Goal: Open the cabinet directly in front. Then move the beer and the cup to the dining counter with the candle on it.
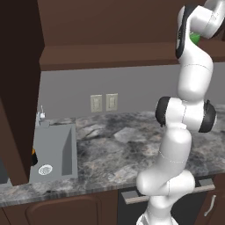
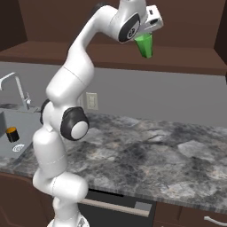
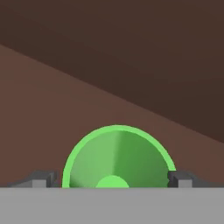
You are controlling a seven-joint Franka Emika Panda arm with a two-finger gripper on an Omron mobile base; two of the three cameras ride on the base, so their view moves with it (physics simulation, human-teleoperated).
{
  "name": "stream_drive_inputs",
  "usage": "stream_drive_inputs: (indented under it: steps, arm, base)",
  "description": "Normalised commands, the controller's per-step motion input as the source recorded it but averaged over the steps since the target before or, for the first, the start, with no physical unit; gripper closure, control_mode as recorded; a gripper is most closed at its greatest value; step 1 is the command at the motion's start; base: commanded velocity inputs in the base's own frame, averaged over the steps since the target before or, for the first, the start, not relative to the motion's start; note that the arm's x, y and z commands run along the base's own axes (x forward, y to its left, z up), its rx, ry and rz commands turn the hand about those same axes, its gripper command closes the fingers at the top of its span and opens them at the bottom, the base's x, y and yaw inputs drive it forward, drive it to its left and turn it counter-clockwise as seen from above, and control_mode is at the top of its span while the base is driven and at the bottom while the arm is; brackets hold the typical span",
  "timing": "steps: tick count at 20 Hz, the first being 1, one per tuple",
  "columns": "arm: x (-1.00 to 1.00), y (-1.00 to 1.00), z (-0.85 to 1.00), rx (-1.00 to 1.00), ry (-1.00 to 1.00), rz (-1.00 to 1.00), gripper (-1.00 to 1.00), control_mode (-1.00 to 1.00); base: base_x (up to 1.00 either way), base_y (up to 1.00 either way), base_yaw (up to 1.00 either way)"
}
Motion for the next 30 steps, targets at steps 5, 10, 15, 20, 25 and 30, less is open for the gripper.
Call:
stream_drive_inputs:
  steps: [5, 10, 15, 20, 25, 30]
  arm:
    - [0.00, 0.01, -0.34, 0.00, 0.02, 0.00, -1.00, -1.00]
    - [0.00, 0.00, -0.45, 0.00, 0.01, 0.00, -1.00, -1.00]
    - [0.00, 0.00, -0.52, 0.00, 0.03, 0.00, -1.00, -1.00]
    - [0.00, 0.00, -0.55, 0.00, 0.04, 0.00, 1.00, -1.00]
    - [0.00, 0.00, -0.59, 0.00, 0.04, 0.00, 1.00, -1.00]
    - [0.00, 0.00, -0.52, 0.00, 0.05, 0.00, 1.00, -1.00]
  base:
    - [0.00, 0.00, 0.00]
    - [0.00, 0.00, 0.00]
    - [0.00, 0.00, 0.00]
    - [0.00, 0.00, 0.00]
    - [0.00, 0.00, 0.00]
    - [0.00, 0.00, 0.00]
